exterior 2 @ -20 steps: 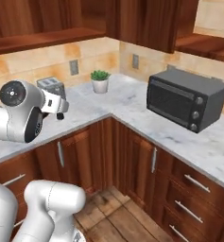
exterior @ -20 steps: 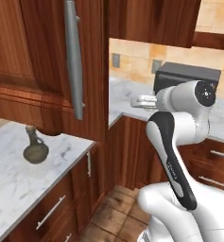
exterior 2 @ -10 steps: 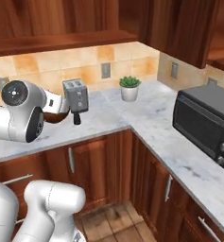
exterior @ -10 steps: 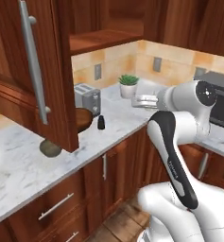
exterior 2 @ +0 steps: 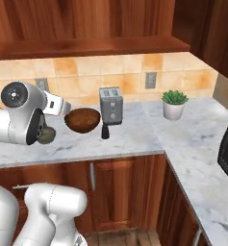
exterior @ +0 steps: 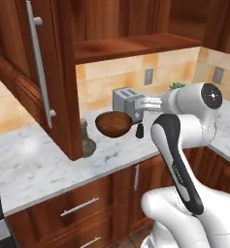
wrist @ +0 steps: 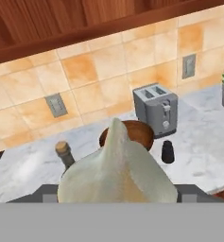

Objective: Retrieve the bottle and the shaker from the cabinet and place them next to the mixing bowl on the counter. Then add garlic from the fridge to the mixing bowl.

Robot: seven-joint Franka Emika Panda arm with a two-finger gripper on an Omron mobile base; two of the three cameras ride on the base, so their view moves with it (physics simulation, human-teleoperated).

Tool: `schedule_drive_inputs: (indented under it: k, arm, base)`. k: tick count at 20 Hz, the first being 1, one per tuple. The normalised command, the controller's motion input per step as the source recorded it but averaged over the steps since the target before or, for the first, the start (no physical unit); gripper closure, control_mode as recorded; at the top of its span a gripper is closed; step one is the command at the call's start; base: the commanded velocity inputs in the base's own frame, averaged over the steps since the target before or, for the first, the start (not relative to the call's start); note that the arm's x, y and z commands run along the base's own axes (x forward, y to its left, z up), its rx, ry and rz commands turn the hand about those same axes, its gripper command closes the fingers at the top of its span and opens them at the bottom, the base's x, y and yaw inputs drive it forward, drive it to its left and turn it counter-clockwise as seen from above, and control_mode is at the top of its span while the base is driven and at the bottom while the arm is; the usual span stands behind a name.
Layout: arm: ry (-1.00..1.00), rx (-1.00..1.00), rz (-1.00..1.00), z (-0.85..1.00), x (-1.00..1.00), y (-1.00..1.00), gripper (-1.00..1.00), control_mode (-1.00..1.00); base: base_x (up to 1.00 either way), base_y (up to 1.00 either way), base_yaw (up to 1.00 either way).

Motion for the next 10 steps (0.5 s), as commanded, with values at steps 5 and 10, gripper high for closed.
schedule_drive_inputs:
  k: [5,10]
  arm:
    - [0.00,0.00,0.00,0.00,0.00,0.00,1.00,1.00]
    - [0.00,0.00,0.00,0.00,0.00,0.00,1.00,1.00]
  base:
    - [0.68,-0.24,0.47]
    - [0.71,-0.44,0.37]
